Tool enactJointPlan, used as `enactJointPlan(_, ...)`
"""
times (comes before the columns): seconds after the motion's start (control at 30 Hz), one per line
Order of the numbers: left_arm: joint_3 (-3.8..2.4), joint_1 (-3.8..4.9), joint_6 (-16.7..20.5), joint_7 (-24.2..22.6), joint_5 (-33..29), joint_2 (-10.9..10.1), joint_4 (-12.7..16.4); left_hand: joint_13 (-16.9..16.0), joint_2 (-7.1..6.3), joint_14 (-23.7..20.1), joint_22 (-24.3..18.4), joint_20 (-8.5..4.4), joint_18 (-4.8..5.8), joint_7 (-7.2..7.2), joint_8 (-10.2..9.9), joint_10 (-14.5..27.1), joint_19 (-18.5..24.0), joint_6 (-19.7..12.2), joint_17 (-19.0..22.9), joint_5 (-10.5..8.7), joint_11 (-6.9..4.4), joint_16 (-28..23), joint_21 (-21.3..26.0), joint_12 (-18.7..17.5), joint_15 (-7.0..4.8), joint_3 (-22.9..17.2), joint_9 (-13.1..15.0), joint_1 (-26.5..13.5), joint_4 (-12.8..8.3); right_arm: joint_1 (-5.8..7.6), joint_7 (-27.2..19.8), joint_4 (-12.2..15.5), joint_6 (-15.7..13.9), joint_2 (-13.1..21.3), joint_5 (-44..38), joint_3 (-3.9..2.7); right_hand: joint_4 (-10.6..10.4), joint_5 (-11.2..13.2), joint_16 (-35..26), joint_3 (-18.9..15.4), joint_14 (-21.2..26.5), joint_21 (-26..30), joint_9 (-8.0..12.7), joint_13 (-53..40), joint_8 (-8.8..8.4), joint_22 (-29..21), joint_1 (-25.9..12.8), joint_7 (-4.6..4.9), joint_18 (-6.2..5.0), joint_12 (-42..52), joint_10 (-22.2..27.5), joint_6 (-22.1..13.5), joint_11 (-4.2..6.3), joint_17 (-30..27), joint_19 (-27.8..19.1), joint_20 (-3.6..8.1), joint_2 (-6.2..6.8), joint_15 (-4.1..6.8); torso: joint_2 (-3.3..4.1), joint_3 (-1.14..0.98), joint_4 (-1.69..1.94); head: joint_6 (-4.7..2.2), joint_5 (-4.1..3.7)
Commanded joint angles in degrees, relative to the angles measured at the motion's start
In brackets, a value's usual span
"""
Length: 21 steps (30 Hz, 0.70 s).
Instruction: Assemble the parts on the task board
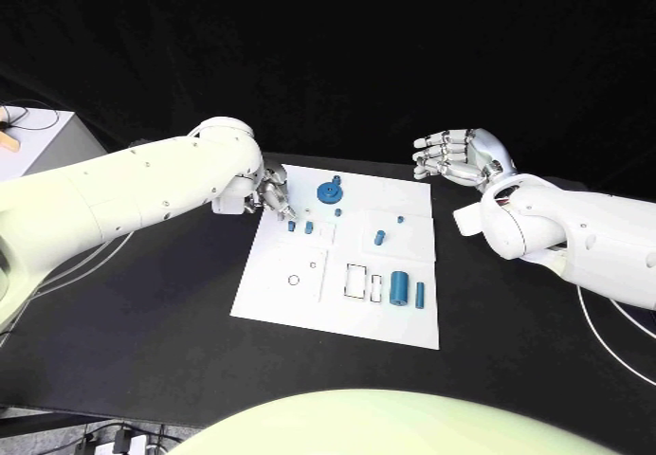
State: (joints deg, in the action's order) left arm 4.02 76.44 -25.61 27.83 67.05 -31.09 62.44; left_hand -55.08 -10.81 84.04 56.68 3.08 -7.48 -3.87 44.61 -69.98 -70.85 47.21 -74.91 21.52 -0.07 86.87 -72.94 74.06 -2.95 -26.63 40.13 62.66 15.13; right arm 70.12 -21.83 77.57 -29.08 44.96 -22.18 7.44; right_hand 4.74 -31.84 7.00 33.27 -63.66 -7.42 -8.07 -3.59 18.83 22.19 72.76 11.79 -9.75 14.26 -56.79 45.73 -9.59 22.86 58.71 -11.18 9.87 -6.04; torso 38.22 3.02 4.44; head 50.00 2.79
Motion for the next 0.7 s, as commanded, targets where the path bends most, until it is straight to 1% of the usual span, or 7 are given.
enactJointPlan(0.03, -0.45, 0.09, 1.46, 0.31, -0.90, -0.38, 0.76, 0.72, -0.55, 3.68, -0.21, -0.02, 0.59, -0.05, 0.16, 0.49, -0.14, -0.75, -7.95, 0.09, -0.03, 0.09, -0.01, -0.28, -0.44, -0.39, 0.11, 0.53, 0.47, -0.06, -0.56, 0.02, 0.96, -0.03, -0.41, -0.02, 0.38, -0.09, -0.37, 0.08, -0.21, 0.37, 0.09, 0.02, -0.21, -0.06, -0.41, 1.81, -0.03, -0.21, -0.34, 0.42, -0.16, -0.05, -0.17, -0.02, -0.19, -0.27, -0.01, 0.00, -0.04, 0.00, 0.04)
enactJointPlan(0.3, -1.48, 0.37, 3.58, -0.24, -5.60, -1.45, 2.46, 1.71, -1.46, 3.64, -0.31, 0.45, 0.65, -1.12, -0.81, 1.30, -0.09, -3.02, -7.80, -0.23, 0.85, 0.02, 0.10, -0.65, 0.22, 0.75, -0.34, -1.09, 1.47, -0.10, -0.56, -0.01, 0.95, -0.04, -0.41, -0.02, 0.38, -0.09, -0.37, 0.08, -0.21, 0.37, 0.09, 0.02, -0.21, -0.06, -0.41, 1.81, -0.03, -0.21, -0.34, 0.42, -0.16, -0.05, -0.17, -0.02, -0.19, -0.27, 0.00, -0.06, -0.01, 0.00, 0.06)
enactJointPlan(0.4, -1.65, 0.45, 4.04, -0.51, -9.18, -1.70, 2.64, 5.99, -1.81, 3.17, -1.76, 0.98, 0.34, -1.76, -1.45, 4.64, 0.91, -4.42, -6.66, -0.49, 1.49, -0.48, 0.98, -2.85, 0.80, 2.93, -0.82, -1.94, 1.46, -0.11, -0.55, 0.01, 0.93, 0.00, -0.41, -0.02, 0.55, -0.10, -0.45, 0.10, -0.28, 0.37, 0.14, 0.01, -0.40, -0.22, -0.39, 1.83, -0.03, -0.34, -0.44, 0.57, -0.17, -0.21, -0.11, -0.02, -0.30, -0.27, -0.04, -0.06, 0.02, 0.00, 0.00)
enactJointPlan(0.5, -1.70, 0.47, 5.71, -1.34, -10.59, -1.92, 2.82, 6.99, -1.56, 2.82, -2.70, 1.15, 0.15, -1.98, -1.65, 5.52, 1.54, -4.91, -5.79, -0.48, 1.70, -0.87, 1.53, -3.37, 0.98, 3.32, -0.96, -1.76, 1.43, -0.11, -0.54, 0.05, 0.91, 0.05, -0.41, -0.02, 0.55, -0.10, -0.45, 0.10, -0.28, 0.37, 0.14, 0.01, -0.40, -0.22, -0.39, 1.83, -0.03, -0.34, -0.44, 0.57, -0.17, -0.21, -0.11, -0.02, -0.30, -0.27, -0.04, -0.07, 0.06, 0.00, -0.11)
enactJointPlan(0.63, -1.68, 0.46, 10.17, -6.17, -11.37, -2.30, 3.35, 14.80, 0.88, 1.11, -6.90, 1.83, -0.71, -3.01, -2.77, 12.25, 4.47, -7.15, -2.02, 0.24, 2.60, -2.64, 4.18, -7.72, 1.75, 1.78, -2.13, 3.20, 0.42, -0.12, -0.53, 0.11, 0.89, 0.13, -0.41, -0.02, 0.55, -0.10, -0.45, 0.10, -0.28, 0.37, 0.14, 0.01, -0.40, -0.22, -0.39, 1.83, -0.03, -0.34, -0.44, 0.57, -0.17, -0.21, -0.11, -0.02, -0.30, -0.27, -0.05, -0.09, 0.08, 0.00, -0.32)
enactJointPlan(0.67, -1.63, 0.45, 11.28, -8.18, -11.33, -2.38, 3.57, 19.24, 1.45, -0.60, -11.01, 1.95, -1.54, -3.28, -3.34, 16.95, 7.35, -8.29, 1.33, 0.33, 2.82, -4.38, 6.83, -11.09, 1.99, -0.39, -2.70, 6.53, -1.05, -0.12, -0.53, 0.11, 0.89, 0.15, -0.41, -0.02, 0.55, -0.10, -0.45, 0.10, -0.28, 0.37, 0.14, 0.01, -0.40, -0.22, -0.39, 1.83, -0.03, -0.34, -0.44, 0.57, -0.17, -0.21, -0.11, -0.02, -0.30, -0.27, -0.05, -0.09, 0.06, 0.00, -0.36)
enactJointPlan(0.7, -1.58, 0.43, 12.03, -9.81, -11.12, -2.42, 3.77, 20.22, 1.85, -1.64, -12.49, 1.88, -1.87, -3.44, -3.55, 19.13, 8.46, -8.73, 3.07, 0.26, 2.81, -5.34, 7.93, -12.81, 2.04, -3.20, -3.18, 10.30, -3.22, -0.12, -0.53, 0.11, 0.88, 0.16, -0.41, -0.02, 0.58, -0.10, -0.46, 0.11, -0.29, 0.37, 0.14, 0.01, -0.43, -0.24, -0.38, 1.82, -0.04, -0.36, -0.46, 0.59, -0.17, -0.23, -0.11, -0.02, -0.31, -0.27, -0.04, -0.06, 0.04, 0.00, -0.38)
